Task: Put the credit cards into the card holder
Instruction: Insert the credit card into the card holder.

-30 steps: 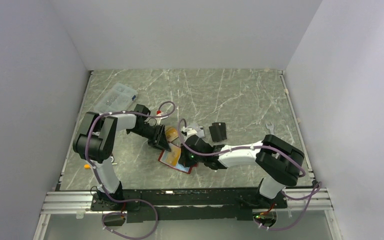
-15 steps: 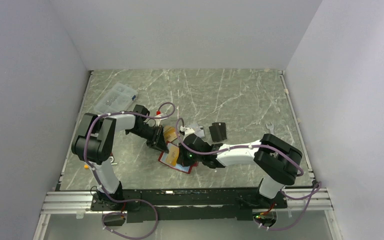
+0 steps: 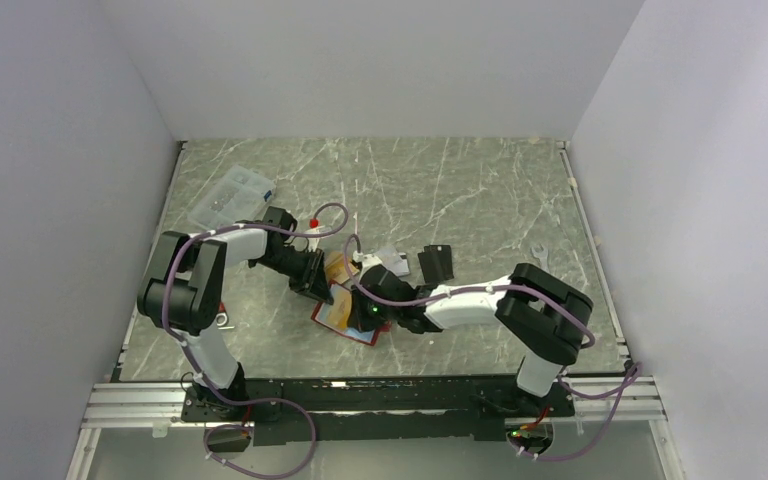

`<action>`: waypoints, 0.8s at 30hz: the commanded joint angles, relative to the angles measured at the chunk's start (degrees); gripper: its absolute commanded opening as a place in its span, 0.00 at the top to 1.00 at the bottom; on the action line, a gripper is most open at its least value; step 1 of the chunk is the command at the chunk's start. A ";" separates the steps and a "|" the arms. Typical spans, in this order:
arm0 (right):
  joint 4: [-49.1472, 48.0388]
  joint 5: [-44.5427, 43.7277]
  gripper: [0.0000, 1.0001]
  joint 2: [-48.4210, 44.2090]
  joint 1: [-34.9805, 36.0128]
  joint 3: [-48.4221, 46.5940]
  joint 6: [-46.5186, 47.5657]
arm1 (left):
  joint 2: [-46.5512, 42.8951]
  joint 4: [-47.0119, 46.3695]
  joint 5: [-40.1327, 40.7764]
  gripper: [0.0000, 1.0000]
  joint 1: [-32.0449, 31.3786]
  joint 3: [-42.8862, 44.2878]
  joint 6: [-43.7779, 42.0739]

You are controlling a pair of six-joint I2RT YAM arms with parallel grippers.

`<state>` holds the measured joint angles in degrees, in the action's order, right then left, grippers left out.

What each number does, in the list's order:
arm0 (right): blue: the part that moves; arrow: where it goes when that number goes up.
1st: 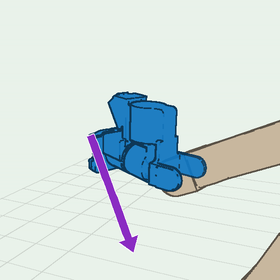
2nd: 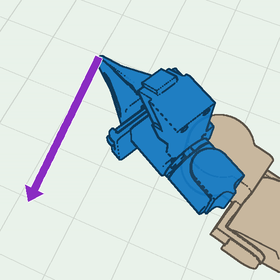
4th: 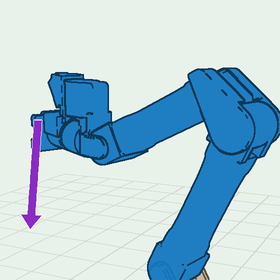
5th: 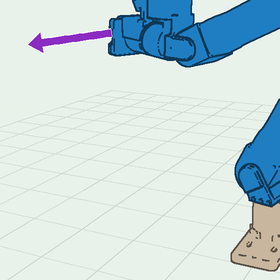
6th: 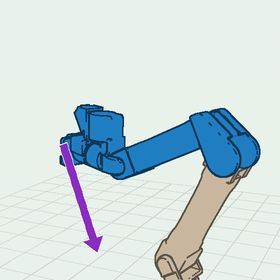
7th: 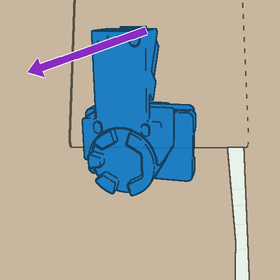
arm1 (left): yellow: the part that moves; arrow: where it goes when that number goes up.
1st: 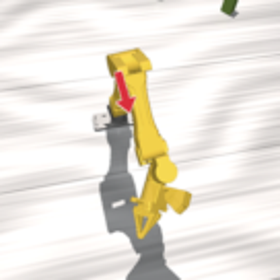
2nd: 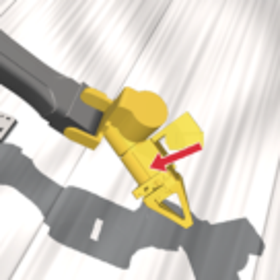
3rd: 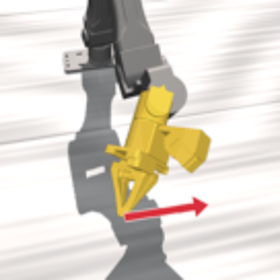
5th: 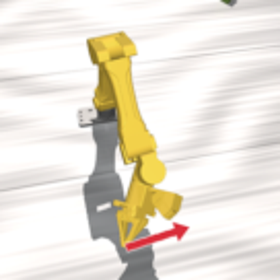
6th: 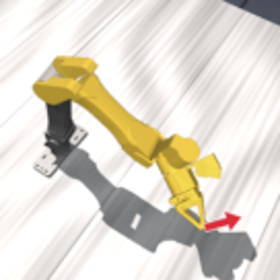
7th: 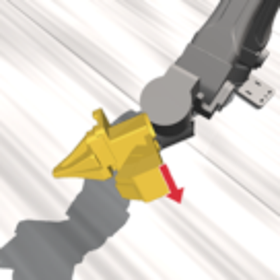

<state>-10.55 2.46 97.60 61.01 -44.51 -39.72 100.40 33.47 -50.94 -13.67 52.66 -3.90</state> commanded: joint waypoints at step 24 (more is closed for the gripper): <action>0.68 2.01 1.00 2.47 -0.65 -5.04 4.10 | 1.74 1.06 -0.36 0.84 0.09 0.52 -1.40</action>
<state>-10.55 4.99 103.79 60.86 -51.83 -36.80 102.85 33.98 -50.72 -13.52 52.66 -4.03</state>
